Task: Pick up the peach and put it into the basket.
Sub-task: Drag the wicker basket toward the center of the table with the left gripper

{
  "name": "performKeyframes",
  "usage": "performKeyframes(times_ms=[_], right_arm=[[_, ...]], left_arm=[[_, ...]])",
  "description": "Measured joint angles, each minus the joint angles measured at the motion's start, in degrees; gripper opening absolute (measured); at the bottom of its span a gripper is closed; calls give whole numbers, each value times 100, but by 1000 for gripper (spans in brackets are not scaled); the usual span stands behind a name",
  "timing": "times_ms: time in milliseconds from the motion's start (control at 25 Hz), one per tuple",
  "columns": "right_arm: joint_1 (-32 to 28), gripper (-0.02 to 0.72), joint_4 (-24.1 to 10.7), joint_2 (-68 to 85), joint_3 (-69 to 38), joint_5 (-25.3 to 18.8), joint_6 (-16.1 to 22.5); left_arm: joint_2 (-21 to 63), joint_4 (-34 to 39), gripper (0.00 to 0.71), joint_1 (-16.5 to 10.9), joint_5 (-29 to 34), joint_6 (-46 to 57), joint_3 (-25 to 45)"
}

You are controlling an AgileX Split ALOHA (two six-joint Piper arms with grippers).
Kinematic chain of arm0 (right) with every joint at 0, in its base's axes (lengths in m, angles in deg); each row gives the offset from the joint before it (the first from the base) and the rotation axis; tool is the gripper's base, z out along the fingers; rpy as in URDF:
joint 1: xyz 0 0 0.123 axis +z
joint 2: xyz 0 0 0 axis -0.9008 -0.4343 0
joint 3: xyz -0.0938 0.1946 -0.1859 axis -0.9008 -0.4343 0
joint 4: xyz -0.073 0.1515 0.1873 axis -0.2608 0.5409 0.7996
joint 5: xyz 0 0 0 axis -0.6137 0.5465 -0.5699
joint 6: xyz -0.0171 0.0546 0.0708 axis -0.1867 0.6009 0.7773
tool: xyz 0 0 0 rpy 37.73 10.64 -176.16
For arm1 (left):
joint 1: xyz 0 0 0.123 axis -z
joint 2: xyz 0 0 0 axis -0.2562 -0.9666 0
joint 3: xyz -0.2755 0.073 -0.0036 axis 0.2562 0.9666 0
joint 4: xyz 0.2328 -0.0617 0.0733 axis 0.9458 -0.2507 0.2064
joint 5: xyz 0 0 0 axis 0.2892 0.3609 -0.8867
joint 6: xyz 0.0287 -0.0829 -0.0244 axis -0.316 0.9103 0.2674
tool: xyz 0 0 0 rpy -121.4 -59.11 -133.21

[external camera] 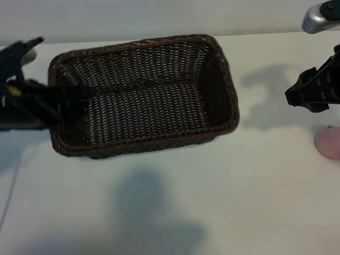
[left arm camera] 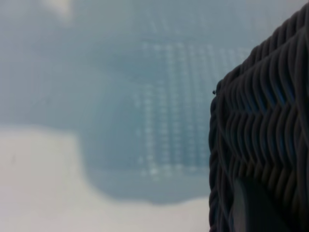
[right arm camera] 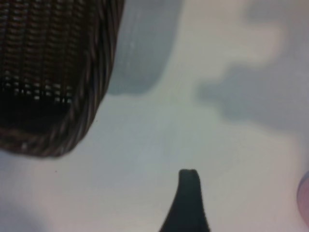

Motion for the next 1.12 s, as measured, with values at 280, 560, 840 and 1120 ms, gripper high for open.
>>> performKeyframes(times_ms=[280, 560, 840, 1120], right_arm=[[0, 581, 0, 0, 0, -50, 0], [0, 581, 0, 0, 0, -83, 0], [0, 581, 0, 0, 2, -83, 0], [0, 581, -5, 0, 2, -83, 0]], left_arm=[[-1014, 6, 160, 0, 524, -627, -1276], [-2116, -148, 160, 6, 358, -774, -1802], [-2888, -1204, 160, 169, 26, -1665, -1844], [-3174, -1976, 160, 222, -60, -2342, -1855]])
